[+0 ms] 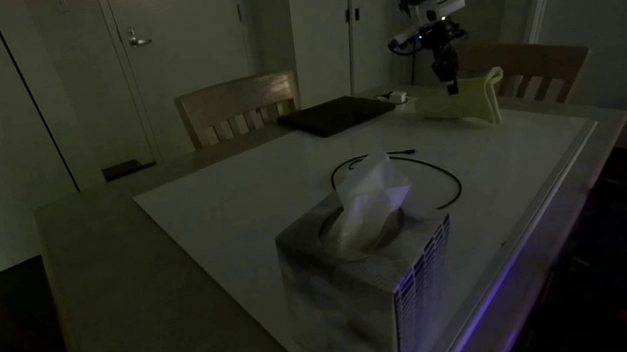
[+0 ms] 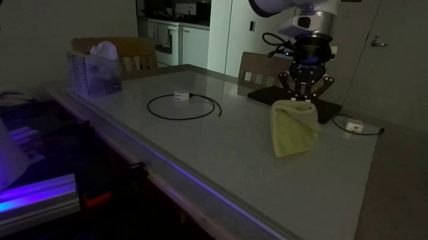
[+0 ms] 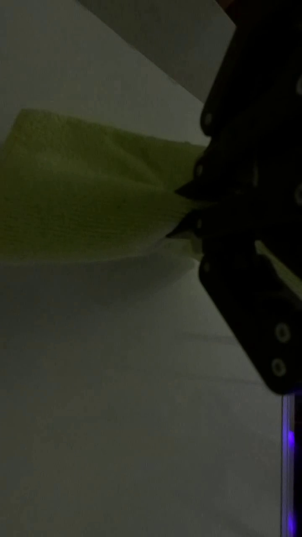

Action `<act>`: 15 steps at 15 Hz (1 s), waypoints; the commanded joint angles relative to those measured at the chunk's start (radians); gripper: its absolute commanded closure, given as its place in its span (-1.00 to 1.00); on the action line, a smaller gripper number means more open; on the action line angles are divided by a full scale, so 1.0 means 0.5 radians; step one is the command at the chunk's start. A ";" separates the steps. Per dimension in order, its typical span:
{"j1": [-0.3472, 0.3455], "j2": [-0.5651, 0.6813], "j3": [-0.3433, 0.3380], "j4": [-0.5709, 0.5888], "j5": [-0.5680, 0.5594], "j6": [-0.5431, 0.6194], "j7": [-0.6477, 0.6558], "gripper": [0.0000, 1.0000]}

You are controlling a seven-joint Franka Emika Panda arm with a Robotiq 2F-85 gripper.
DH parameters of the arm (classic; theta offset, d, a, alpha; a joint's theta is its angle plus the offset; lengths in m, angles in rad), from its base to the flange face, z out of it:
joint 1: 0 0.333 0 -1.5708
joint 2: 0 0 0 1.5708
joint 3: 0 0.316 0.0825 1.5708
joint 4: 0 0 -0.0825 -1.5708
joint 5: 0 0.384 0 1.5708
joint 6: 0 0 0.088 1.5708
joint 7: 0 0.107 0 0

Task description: Pick up the yellow cloth from the table and move it to the right.

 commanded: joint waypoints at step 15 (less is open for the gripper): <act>0.222 0.204 -0.383 0.214 0.363 0.123 0.056 0.80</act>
